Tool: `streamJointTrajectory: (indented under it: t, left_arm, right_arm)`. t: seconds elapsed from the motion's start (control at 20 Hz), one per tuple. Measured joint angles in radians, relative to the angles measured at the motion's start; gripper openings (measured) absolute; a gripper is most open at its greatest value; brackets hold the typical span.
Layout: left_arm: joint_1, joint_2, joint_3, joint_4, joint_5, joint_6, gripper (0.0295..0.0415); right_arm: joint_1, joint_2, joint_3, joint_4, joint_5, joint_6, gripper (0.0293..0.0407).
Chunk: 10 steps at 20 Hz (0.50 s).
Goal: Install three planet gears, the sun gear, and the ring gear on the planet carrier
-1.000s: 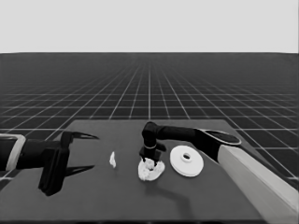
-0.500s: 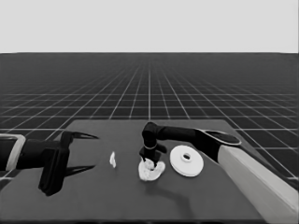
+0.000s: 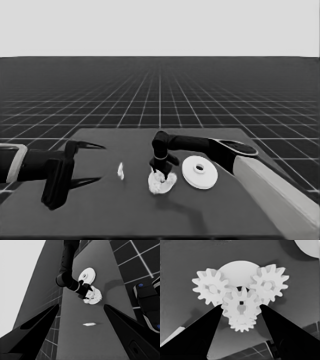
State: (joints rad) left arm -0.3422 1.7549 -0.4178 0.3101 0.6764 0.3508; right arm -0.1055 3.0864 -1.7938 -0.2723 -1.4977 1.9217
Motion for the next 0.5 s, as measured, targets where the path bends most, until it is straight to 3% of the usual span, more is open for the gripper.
streamJointTrajectory:
  t: [0.5]
  left_arm:
    - [0.000,0.000,0.000,0.000,0.000,0.000,0.0385]
  right_arm:
    - [0.000,0.000,0.000,0.000,0.000,0.105,0.0309]
